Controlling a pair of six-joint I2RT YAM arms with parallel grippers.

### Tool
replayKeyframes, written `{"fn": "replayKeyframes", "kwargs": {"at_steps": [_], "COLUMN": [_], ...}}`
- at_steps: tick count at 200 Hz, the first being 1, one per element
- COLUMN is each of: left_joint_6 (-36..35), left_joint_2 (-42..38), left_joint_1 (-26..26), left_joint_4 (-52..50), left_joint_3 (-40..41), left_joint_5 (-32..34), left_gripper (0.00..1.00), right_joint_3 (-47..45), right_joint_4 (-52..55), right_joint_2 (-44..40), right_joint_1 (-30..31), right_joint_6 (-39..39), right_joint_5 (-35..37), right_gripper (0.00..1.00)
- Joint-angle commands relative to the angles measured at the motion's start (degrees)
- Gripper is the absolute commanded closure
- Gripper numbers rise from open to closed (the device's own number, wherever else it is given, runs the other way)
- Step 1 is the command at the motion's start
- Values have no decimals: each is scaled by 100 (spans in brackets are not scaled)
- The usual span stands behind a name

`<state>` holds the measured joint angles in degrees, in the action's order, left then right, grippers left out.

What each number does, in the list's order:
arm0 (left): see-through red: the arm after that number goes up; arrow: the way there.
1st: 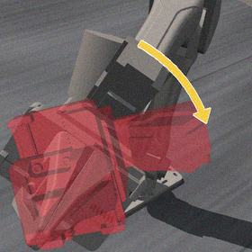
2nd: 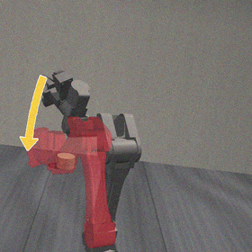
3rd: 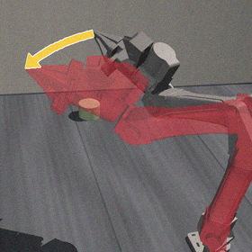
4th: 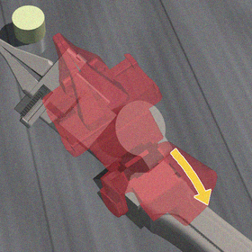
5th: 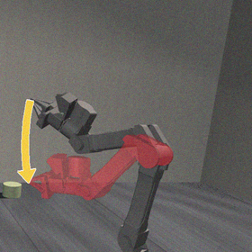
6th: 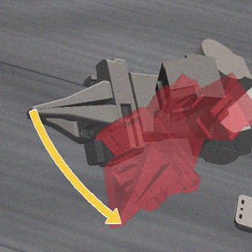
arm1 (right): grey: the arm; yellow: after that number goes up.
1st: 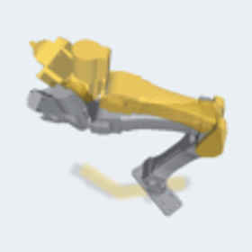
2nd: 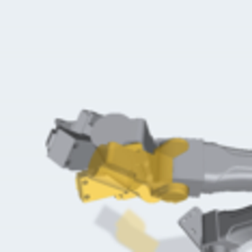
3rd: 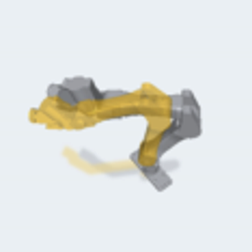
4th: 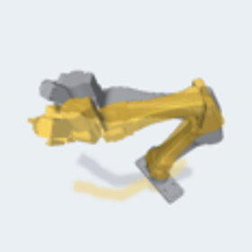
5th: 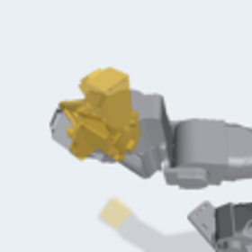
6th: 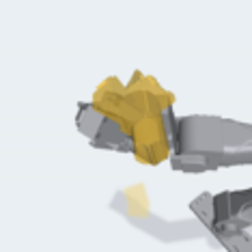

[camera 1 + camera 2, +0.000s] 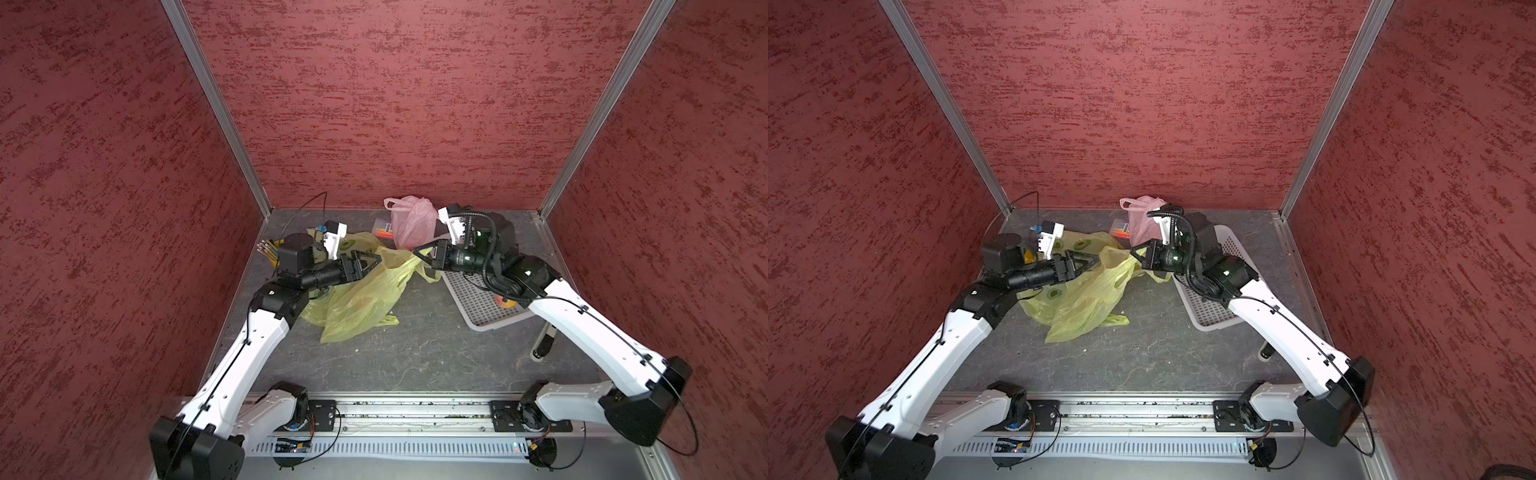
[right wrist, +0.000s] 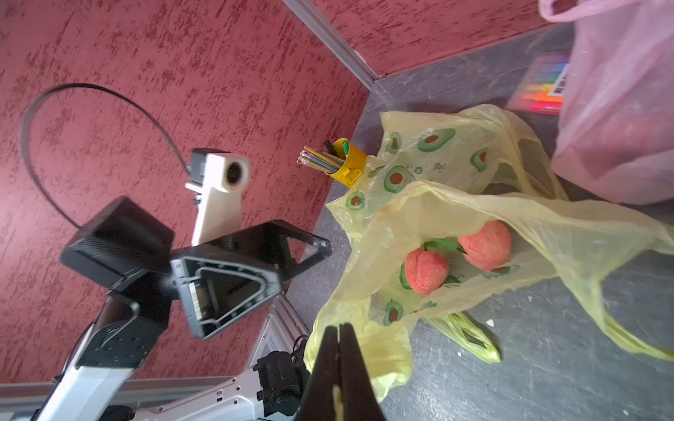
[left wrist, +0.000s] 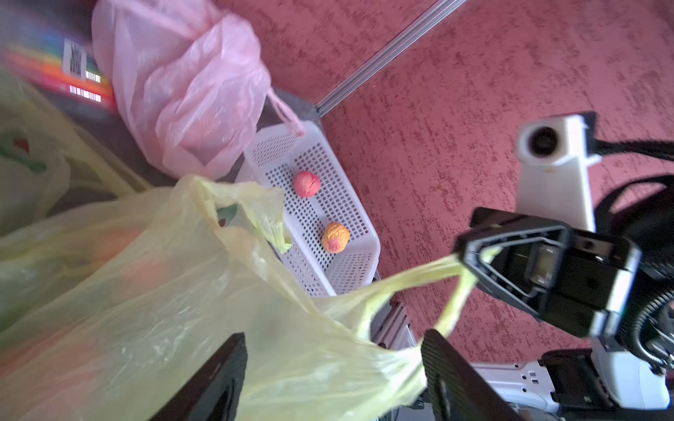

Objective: Place the peach into a plastic bag & tie a knot
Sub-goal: Adjust the plastic bag at the center of the board.

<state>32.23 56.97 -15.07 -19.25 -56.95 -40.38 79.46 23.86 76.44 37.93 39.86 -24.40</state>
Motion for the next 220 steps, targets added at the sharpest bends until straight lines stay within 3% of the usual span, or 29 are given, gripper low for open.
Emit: {"fn": "replayKeyframes", "kwargs": {"at_steps": [1,29,62,104,143,158,181,220], "left_joint_6": [-990,-1757,-2352,-2589,-2728,-2757,-2729,-2763], "left_joint_2": [-355,-473,-278,-22,160,238,317,126], "left_joint_1": [-93,-422,-998,-1762,-2462,-2654,-2723,-2694], "left_joint_4": [-554,-633,-656,-333,78,233,206,90], "left_joint_3": [-246,-399,-479,-481,-370,-342,-310,-122], "left_joint_5": [163,199,877,2826,4450,4937,5409,5325], "left_gripper": [20,17,16,17,25,34,61,80], "right_joint_3": [474,1077,1519,1646,1635,1625,1679,1843], "right_joint_4": [9,215,298,166,49,27,199,469], "right_joint_2": [355,820,1151,1269,1284,1288,1260,1247], "right_joint_1": [113,203,284,355,413,423,430,425], "right_joint_6": [-338,-586,-638,-467,-271,-189,-145,-194], "right_joint_5": [-433,-726,-977,-1040,-972,-929,-694,-274], "right_gripper": [100,100,100,100,100,100,100,100]}}
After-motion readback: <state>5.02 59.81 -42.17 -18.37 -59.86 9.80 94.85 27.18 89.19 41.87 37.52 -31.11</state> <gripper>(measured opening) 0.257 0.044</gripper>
